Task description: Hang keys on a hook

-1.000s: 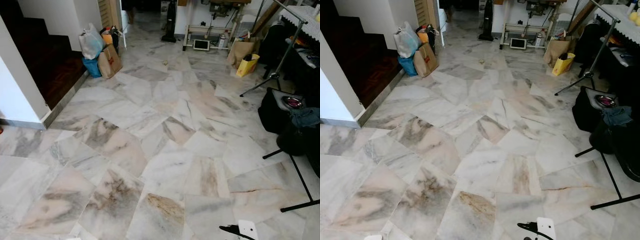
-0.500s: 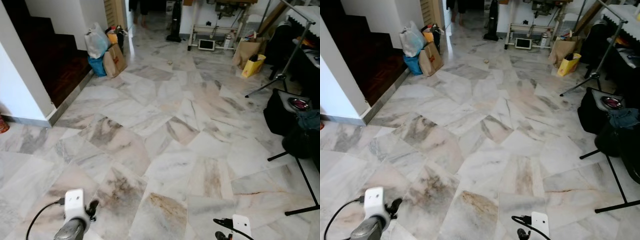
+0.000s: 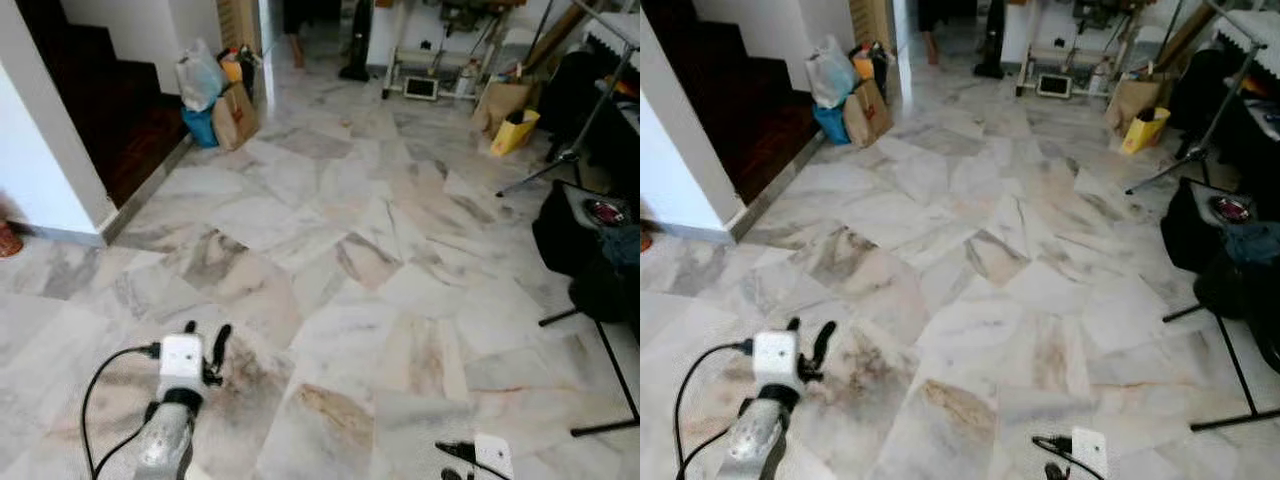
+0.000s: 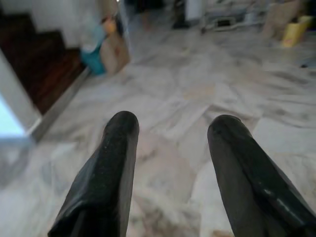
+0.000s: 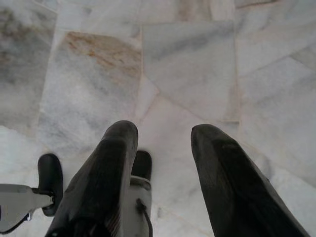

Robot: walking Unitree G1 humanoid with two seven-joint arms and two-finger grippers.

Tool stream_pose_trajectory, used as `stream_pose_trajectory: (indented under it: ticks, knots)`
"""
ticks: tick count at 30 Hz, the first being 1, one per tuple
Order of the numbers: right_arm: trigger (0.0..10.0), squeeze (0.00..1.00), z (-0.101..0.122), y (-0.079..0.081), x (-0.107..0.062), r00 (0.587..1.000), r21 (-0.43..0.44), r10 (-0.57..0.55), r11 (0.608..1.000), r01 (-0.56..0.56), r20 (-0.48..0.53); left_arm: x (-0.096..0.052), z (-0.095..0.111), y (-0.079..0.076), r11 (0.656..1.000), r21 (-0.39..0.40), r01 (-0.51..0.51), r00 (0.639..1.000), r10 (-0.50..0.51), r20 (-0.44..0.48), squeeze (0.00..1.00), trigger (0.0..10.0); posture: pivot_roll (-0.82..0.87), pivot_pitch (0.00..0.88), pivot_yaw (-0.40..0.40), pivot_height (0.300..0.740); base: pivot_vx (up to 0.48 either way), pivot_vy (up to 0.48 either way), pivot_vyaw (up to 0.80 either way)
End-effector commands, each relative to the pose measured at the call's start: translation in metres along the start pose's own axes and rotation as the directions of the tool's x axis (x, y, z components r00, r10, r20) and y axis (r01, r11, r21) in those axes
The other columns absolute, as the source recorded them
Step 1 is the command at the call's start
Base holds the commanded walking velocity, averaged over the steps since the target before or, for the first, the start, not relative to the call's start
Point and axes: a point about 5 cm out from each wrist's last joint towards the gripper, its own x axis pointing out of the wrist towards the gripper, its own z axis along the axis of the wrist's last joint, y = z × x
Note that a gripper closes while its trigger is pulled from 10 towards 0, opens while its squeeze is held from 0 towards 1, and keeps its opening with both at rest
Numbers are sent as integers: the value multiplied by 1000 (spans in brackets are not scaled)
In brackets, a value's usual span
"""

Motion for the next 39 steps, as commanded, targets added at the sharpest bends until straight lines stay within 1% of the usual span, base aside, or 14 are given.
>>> stream_pose_trajectory:
  ticks: [1,2,5,10,14,15,16,19,21,24,26,32,36,39]
  knots:
    - [10000,0,-3,-2,-1,1000,3,-10,1000,10,-8,-3,4,-9,998,29,48,999,-49,21,0,10000,275,0,-77,740,0,0,0]
    - [10000,0,-2,-2,-1,1000,21,-11,1000,11,3,-10,9,-15,997,34,73,997,-74,32,0,10000,274,0,-78,740,0,0,0]
    - [10000,0,-1,-2,-1,1000,40,-10,999,10,13,-20,13,-20,994,44,102,994,-104,29,0,10000,280,0,-75,740,0,0,0]
    - [10000,0,0,-1,0,1000,51,-10,999,9,21,-24,12,-18,993,55,103,995,-103,-2,0,10000,293,0,-66,740,0,0,0]
    - [10000,0,0,2,0,999,91,-23,996,20,28,-19,4,-7,998,19,55,997,-53,-59,0,10000,276,0,-26,740,0,0,0]
    - [10000,0,-1,2,0,999,111,-31,993,27,32,-14,3,-4,999,-6,39,996,-39,-75,0,10000,261,0,-18,740,0,0,0]
    - [10000,0,-1,3,0,999,114,-29,993,25,36,-9,3,-3,999,-20,48,995,-50,-88,0,10000,239,0,-11,740,0,0,0]
    - [10000,0,0,2,0,999,110,-27,994,22,41,-5,3,-4,998,-26,61,993,-63,-96,0,10000,233,0,-10,740,0,0,0]
    - [10000,0,3,0,0,998,109,-40,993,34,50,7,1,-9,995,-31,93,989,-96,-112,0,10000,187,0,-3,740,0,0,0]
    - [10000,0,5,-3,0,997,105,-53,993,47,53,13,1,-13,993,-47,106,987,-110,-113,0,10000,152,0,0,740,0,0,0]
    - [10000,0,7,-10,-1,995,121,-80,990,72,62,19,1,-22,990,-59,128,984,-135,-119,0,10000,125,0,-2,740,0,0,0]
    - [10000,0,11,-23,-4,989,146,-127,983,115,78,27,-2,-40,979,-97,178,971,-190,-142,0,10000,64,0,15,740,0,0,0]
    - [10000,0,11,-26,-4,985,161,-148,978,133,85,30,-3,-49,973,-113,203,963,-219,-156,0,10000,24,0,42,740,0,0,0]
    - [10000,0,11,-24,-4,984,180,-156,974,138,91,32,-5,-50,970,-126,208,959,-227,-170,0,10000,7,0,50,740,0,0,0]
